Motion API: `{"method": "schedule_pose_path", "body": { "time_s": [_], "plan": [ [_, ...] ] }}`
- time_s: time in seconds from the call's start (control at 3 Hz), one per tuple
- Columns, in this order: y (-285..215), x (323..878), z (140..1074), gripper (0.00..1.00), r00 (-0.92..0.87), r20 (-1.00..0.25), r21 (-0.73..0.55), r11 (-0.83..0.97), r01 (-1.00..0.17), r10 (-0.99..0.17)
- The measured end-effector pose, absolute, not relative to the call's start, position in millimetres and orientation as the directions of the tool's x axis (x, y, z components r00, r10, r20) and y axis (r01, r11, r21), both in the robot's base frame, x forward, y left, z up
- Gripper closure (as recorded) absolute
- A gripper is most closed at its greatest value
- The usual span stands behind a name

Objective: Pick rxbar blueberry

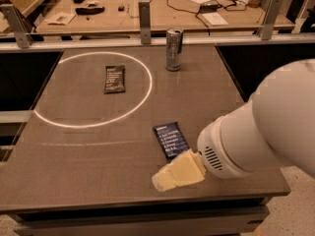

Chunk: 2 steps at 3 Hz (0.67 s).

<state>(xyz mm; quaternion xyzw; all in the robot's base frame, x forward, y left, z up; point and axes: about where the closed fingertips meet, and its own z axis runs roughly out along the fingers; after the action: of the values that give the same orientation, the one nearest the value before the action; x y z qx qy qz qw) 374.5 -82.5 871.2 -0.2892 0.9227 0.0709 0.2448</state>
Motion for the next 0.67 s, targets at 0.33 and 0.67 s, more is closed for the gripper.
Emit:
{"method": "schedule_pose_path", "body": {
  "time_s": [0.33, 0.67],
  "plan": [
    [-65, 384, 857, 0.00, -0.678, -0.525, -0.030, 0.807, -0.590, -0.515],
    [-49, 390, 843, 0.00, -0.653, -0.529, -0.069, 0.795, -0.603, -0.541]
  ]
}}
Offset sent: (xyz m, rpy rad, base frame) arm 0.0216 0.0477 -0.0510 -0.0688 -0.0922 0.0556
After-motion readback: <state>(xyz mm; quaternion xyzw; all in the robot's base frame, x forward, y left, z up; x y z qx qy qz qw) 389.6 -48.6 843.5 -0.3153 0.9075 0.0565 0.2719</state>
